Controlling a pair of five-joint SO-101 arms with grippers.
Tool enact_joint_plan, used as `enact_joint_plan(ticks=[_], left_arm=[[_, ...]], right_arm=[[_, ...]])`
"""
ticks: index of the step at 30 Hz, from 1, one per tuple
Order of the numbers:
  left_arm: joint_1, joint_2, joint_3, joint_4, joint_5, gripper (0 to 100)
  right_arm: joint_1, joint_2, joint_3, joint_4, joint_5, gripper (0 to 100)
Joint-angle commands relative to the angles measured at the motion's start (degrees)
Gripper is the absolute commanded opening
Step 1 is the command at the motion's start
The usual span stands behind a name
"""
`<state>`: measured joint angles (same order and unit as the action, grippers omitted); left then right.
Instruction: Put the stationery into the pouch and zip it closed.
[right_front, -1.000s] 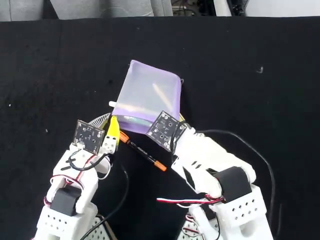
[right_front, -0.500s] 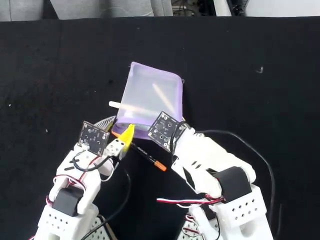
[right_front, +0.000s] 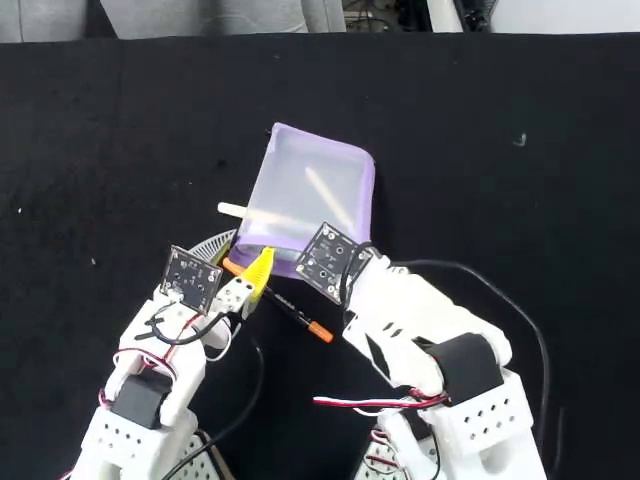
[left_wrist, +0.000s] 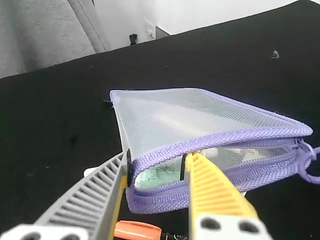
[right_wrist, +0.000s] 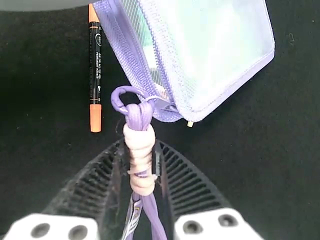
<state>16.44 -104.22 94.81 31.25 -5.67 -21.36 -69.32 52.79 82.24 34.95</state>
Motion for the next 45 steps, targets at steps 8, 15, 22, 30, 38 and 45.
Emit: enact_joint_plan(ticks=[8, 15, 22, 30, 38, 45], left_arm=[[-1.0, 20.1, -11.6, -5.0, 0.7, 19], [-1.0, 42.0, -16.0, -20.2, 0.9, 19], [-1.1, 52.5, -16.5, -31.7, 0.4, 19], [-2.0, 61.6, -16.0, -48.1, 0.4, 19], [-1.5, 71.0, -16.5, -55.8, 0.4, 19], [0.7, 73.5, -16.5, -59.9, 0.4, 19]], right_arm=[[-0.7, -1.7, -3.0, 0.2, 0.4, 1.1], [-0.7, -1.7, -3.0, 0.2, 0.4, 1.1], [-0.7, -1.7, -2.8, 0.1, 0.4, 1.1], [-0.6, -1.7, -2.9, 0.3, 0.4, 1.1], [3.8, -1.7, -3.1, 0.3, 2.2, 1.1], [3.5, -1.8, -10.2, 7.5, 3.3, 1.1]])
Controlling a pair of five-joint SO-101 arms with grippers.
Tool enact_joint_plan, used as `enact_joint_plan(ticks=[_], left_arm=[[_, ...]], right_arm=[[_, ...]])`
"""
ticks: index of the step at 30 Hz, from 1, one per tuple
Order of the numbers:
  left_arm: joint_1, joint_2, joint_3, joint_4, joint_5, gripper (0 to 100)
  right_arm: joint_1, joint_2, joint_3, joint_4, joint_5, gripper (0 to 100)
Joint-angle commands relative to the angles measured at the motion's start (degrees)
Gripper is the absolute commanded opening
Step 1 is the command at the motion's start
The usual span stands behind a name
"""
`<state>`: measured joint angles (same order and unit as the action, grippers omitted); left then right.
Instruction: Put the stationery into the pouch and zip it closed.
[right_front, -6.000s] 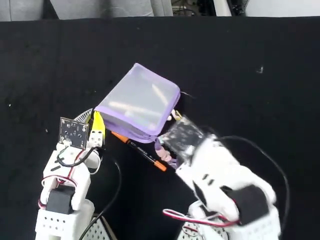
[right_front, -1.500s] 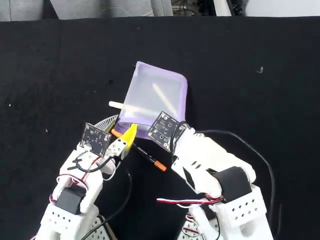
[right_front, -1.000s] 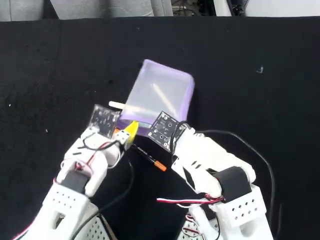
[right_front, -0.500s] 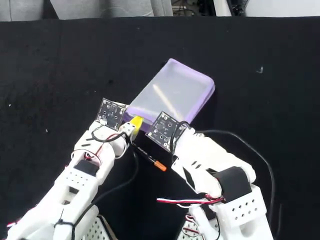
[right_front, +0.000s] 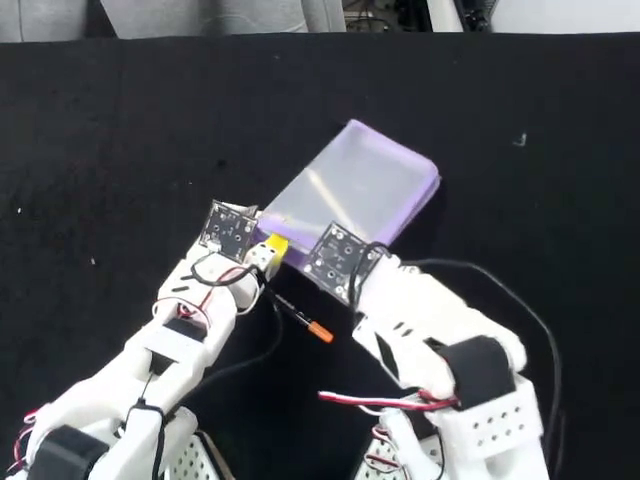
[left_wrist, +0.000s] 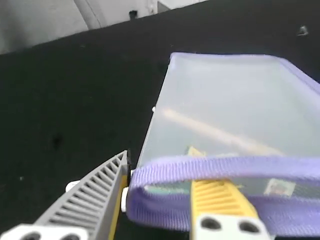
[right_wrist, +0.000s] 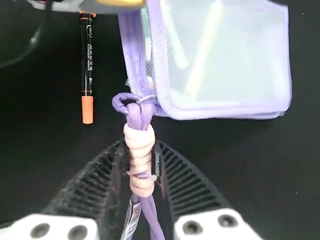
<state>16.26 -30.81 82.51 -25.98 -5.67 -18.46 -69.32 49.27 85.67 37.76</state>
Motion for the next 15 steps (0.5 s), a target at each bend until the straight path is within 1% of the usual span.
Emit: enact_joint_plan(ticks=[1, 6, 11, 15], left_arm=[[0.8, 0.1, -4.2, -2.8, 0.4, 19], [0.8, 0.1, -3.8, -2.8, 0.4, 19], [0.8, 0.1, -3.6, -2.8, 0.4, 19], [0.8, 0.1, -3.6, -2.6, 0.4, 19]], right_arm=[[0.6, -1.8, -7.8, 5.2, 0.5, 1.1], [0.2, -1.8, -11.6, 9.7, 0.6, 1.1], [-6.2, -4.4, -15.7, 15.1, 0.0, 1.1], [-7.0, -8.2, -15.6, 15.6, -0.1, 1.1]])
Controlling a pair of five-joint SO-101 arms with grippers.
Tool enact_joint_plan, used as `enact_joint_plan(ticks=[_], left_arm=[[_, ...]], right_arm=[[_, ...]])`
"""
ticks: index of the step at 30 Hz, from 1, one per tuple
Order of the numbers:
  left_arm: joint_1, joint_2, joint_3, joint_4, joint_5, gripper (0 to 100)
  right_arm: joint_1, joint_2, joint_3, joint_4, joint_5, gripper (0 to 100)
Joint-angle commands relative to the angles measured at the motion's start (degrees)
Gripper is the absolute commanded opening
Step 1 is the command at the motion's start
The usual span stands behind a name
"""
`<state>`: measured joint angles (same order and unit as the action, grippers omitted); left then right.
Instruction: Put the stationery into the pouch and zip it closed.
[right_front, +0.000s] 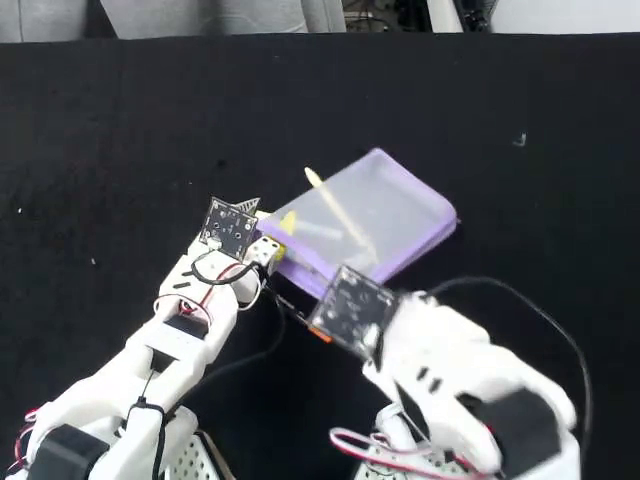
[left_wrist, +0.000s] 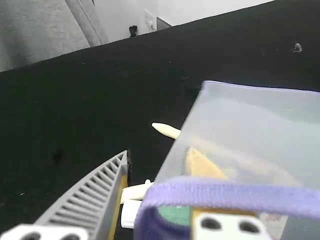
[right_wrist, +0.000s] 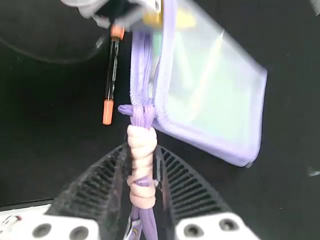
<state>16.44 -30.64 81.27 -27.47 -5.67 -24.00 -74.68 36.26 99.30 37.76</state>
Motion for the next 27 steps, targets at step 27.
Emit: enact_joint_plan(ticks=[27], left_arm=[[1.5, -0.8, -1.9, -1.0, -6.9, 3]], right_arm=[[-1.5, -3.0, -2.0, 1.8, -7.7, 1.2]])
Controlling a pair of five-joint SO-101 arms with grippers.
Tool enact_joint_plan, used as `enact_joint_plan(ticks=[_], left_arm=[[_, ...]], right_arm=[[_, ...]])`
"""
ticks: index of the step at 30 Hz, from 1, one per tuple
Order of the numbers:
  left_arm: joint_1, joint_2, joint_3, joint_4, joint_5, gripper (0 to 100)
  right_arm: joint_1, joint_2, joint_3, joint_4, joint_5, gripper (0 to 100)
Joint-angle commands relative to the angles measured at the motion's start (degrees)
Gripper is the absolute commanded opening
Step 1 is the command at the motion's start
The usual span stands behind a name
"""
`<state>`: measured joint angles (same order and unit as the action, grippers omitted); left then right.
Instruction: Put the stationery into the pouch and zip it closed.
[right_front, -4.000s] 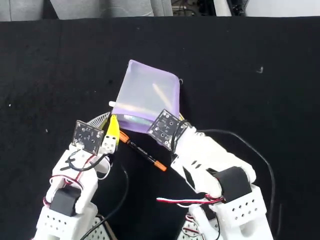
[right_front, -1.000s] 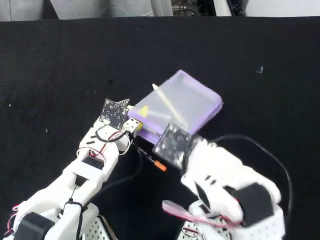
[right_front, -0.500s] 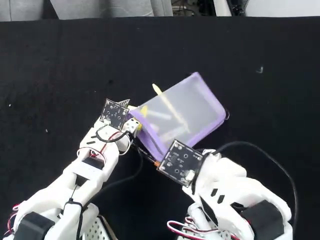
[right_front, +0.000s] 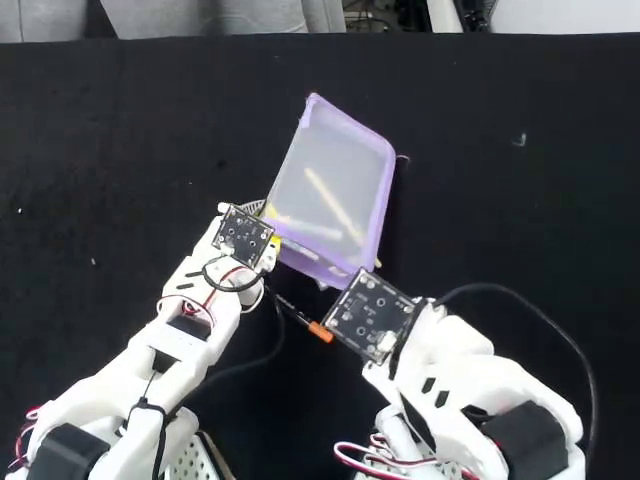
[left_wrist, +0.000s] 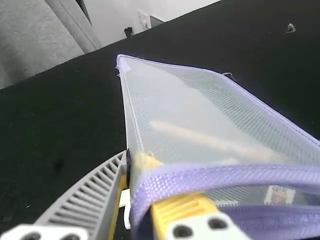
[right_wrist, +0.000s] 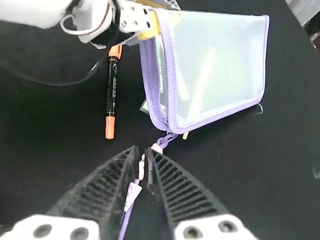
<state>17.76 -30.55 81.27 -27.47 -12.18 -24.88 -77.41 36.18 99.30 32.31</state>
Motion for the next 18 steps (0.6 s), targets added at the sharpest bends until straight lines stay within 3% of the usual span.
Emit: enact_joint_plan(ticks=[1, 6, 12, 14, 18], left_arm=[[0.1, -0.9, -1.9, -1.0, -0.3, 3], [-2.0, -2.3, -1.9, -1.0, 0.3, 3], [-10.3, -12.3, 0.6, 1.2, 9.4, 3], [-12.3, -17.0, -0.7, 9.1, 9.8, 3], [-14.2, -25.3, -9.4, 33.1, 11.2, 3]], right_arm=[[-0.6, -0.2, -1.9, 1.8, -2.8, 1.2], [-0.6, -0.2, -1.9, 1.5, -3.1, 1.3], [-0.6, -0.1, -1.7, 0.8, -3.1, 1.3], [-0.6, -0.1, -0.4, -0.5, -3.0, 1.3], [-0.6, -0.1, 1.7, -2.8, -2.8, 1.3]])
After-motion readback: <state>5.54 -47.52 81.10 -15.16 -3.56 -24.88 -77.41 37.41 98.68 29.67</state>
